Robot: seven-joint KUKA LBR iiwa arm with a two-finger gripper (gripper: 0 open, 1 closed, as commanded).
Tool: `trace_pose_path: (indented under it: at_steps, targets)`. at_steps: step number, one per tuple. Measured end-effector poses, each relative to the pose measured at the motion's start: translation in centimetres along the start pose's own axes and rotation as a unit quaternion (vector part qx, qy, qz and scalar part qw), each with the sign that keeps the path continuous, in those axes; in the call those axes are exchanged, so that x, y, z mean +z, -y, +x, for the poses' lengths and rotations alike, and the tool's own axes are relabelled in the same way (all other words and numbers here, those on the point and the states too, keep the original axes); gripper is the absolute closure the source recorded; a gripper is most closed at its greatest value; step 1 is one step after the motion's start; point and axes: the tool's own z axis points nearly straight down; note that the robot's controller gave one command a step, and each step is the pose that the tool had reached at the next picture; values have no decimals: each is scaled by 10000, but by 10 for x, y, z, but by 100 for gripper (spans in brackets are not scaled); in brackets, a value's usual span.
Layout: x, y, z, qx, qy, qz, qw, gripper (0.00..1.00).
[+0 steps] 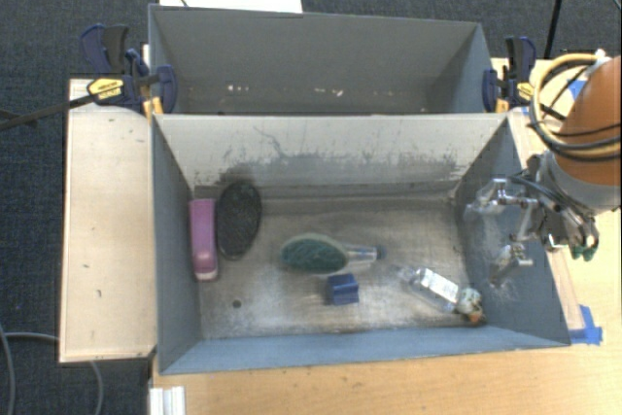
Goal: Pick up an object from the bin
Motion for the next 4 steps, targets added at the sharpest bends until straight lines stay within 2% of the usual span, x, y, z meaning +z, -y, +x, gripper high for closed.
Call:
trace_pose_path:
  at_steps: [1, 2, 3, 4]
  targets:
    - [148, -28, -11, -942, 2, -6, 9956, 0]
    - [144, -27, -12, -959, 37, 6, 9954, 100]
    - [23, -36, -41, -840, 85, 17, 9964, 100]
    - [-3, -27, -46, -3270, 52, 23, 9450, 100]
